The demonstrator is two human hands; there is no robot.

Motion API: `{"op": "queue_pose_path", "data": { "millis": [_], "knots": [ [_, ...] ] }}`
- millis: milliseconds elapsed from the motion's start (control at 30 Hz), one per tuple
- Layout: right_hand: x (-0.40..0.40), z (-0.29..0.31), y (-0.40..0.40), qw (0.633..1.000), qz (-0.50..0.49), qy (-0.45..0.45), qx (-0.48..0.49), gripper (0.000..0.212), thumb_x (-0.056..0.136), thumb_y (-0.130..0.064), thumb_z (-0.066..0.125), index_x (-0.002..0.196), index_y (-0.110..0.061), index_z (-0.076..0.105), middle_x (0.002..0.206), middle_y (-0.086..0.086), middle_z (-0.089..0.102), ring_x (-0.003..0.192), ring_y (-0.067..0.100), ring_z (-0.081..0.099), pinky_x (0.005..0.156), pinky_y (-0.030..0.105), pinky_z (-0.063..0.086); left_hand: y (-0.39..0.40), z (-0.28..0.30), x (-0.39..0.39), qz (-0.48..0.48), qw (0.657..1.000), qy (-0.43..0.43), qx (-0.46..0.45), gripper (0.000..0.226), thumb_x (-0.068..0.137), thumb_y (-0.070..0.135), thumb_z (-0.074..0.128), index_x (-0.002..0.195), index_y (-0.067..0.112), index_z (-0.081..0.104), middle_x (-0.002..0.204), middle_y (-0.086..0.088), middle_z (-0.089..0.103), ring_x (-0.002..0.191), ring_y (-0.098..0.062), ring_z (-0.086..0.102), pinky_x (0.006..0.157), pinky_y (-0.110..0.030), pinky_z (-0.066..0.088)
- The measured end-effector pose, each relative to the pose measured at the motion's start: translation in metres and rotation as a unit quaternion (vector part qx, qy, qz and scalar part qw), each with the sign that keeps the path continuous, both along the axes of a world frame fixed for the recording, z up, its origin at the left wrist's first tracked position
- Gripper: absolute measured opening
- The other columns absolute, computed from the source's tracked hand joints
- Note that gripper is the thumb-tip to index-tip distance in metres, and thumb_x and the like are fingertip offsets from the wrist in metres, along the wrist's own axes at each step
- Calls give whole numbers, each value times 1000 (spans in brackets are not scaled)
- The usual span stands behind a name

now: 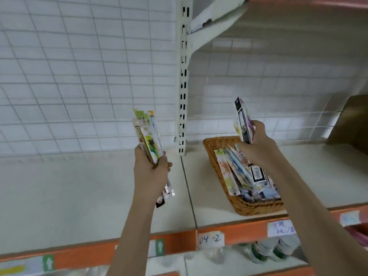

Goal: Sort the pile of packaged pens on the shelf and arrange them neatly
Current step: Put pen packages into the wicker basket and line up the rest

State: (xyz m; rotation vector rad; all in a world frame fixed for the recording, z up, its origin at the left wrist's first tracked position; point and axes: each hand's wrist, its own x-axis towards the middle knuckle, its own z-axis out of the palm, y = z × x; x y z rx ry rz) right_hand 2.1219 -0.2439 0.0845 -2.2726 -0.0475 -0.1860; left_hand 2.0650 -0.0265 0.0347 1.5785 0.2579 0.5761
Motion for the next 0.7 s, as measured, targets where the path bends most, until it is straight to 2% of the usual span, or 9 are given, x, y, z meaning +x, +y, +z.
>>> {"op": "queue_pose_path", "data": {
  "millis": [167,300,367,433,533,633,700],
  "knots": [
    [19,-10,-60,1000,16,7,7,59,89,-15,51,136,-37,23,101,8,60,79,30,68,61,32,54,-70,0,8,-9,1000,8,6,32,91,3,52,121,12,42,105,-8,62,58,-2,66,67,-29,56],
    [28,-24,-80,999,46,22,6,61,87,-12,52,139,-25,23,93,9,60,80,29,63,63,33,49,-100,-4,3,4,1000,13,10,30,92,0,50,117,15,41,107,-8,61,67,-9,67,76,-36,57],
    [30,-33,-81,997,68,27,7,55,88,-14,56,136,-17,29,88,7,57,76,24,57,60,31,44,-107,-6,2,18,1000,15,19,30,92,-1,50,116,15,41,100,1,59,64,2,67,80,-38,56],
    [32,-42,-79,997,74,33,-16,52,87,-15,57,134,-13,34,98,10,57,85,26,54,65,30,40,-112,-7,1,28,999,21,24,28,92,-3,49,112,15,41,95,6,57,63,8,65,79,-38,56],
    [40,-50,-79,995,63,40,-61,49,82,-14,58,128,-11,42,117,19,49,99,34,51,79,32,43,-118,-3,4,37,996,57,49,27,92,-2,47,110,16,39,104,-4,58,67,-7,65,72,-29,55],
    [44,-48,-82,992,72,61,-86,40,82,-21,59,119,-10,48,122,20,42,107,38,48,96,43,44,-124,1,7,46,991,90,93,29,90,-1,48,115,14,41,111,-8,59,78,-15,66,74,-33,55],
    [46,-46,-86,988,90,70,-104,40,84,-27,59,119,-11,48,125,19,41,111,38,46,101,46,41,-126,6,9,63,983,111,136,28,89,2,48,112,16,41,108,-9,60,83,-20,65,61,-26,49]
  ]
}}
